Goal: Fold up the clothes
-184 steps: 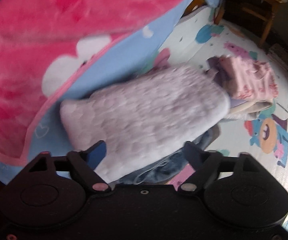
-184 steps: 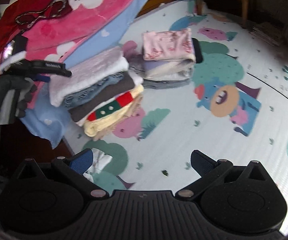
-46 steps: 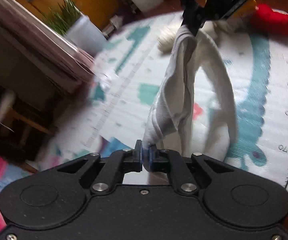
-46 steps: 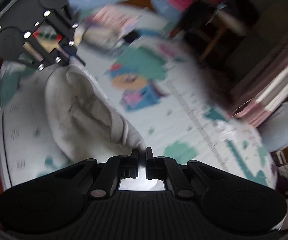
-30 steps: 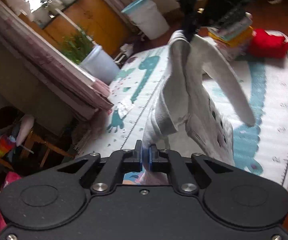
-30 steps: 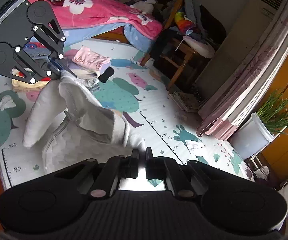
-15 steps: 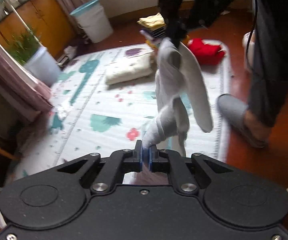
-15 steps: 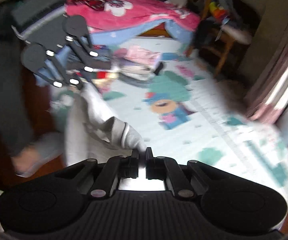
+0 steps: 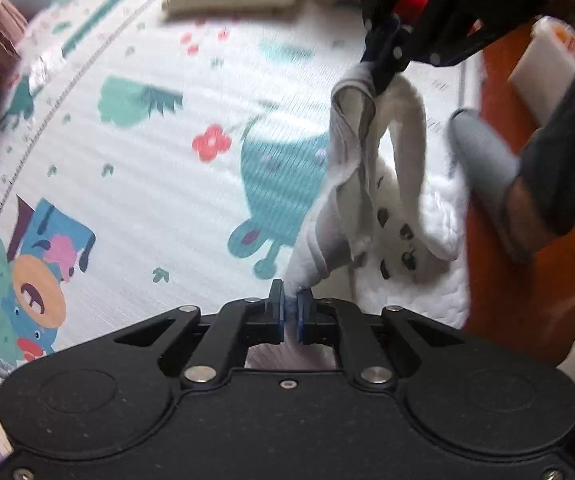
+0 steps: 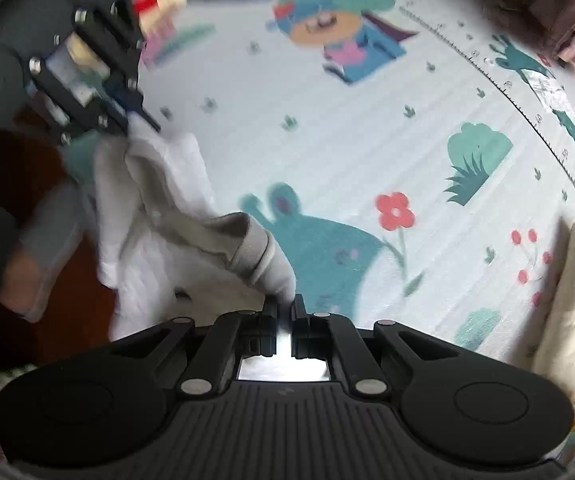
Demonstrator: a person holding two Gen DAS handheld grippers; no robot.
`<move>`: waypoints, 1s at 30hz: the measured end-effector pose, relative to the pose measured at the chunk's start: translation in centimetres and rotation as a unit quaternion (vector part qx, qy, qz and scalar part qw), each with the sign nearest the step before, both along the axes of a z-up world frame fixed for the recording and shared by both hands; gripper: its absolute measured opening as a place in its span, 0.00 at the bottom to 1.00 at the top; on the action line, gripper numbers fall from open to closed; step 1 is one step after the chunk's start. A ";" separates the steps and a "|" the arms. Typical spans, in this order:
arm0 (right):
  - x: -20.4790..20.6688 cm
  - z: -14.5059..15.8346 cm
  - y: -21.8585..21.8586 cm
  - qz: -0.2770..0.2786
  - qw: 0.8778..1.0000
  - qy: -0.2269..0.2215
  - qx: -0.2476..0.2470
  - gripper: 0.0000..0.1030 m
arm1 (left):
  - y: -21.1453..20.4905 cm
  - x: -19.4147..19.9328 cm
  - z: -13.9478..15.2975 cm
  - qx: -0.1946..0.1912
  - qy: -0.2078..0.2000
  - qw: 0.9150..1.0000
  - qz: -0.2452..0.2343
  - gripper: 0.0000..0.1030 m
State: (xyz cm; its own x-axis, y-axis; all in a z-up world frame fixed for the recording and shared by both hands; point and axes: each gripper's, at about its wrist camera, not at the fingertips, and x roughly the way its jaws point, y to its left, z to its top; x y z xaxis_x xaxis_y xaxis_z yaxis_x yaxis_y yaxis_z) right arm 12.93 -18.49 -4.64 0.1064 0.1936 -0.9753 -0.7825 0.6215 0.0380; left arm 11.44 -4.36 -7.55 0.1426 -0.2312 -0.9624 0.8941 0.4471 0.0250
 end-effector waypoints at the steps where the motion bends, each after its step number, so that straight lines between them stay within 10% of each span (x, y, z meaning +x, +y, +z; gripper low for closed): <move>1: 0.8 -0.6 0.2 -0.001 1.000 0.000 -0.002 0.07 | 0.1 1.0 -0.9 0.004 0.005 1.000 0.004 0.04; 17: 12.9 -11.9 -0.6 -0.112 0.993 0.005 0.038 0.08 | 3.1 14.8 -10.9 -0.027 0.063 0.990 0.120 0.05; 19: 14.1 -13.4 -0.7 -0.142 0.989 -0.007 0.036 0.08 | 3.4 16.1 -11.8 -0.023 0.045 0.987 0.150 0.23; 30: 10.5 -12.4 -2.5 -0.129 0.983 -0.100 0.084 0.67 | 4.8 15.1 -9.1 -0.026 -0.034 0.982 0.186 0.48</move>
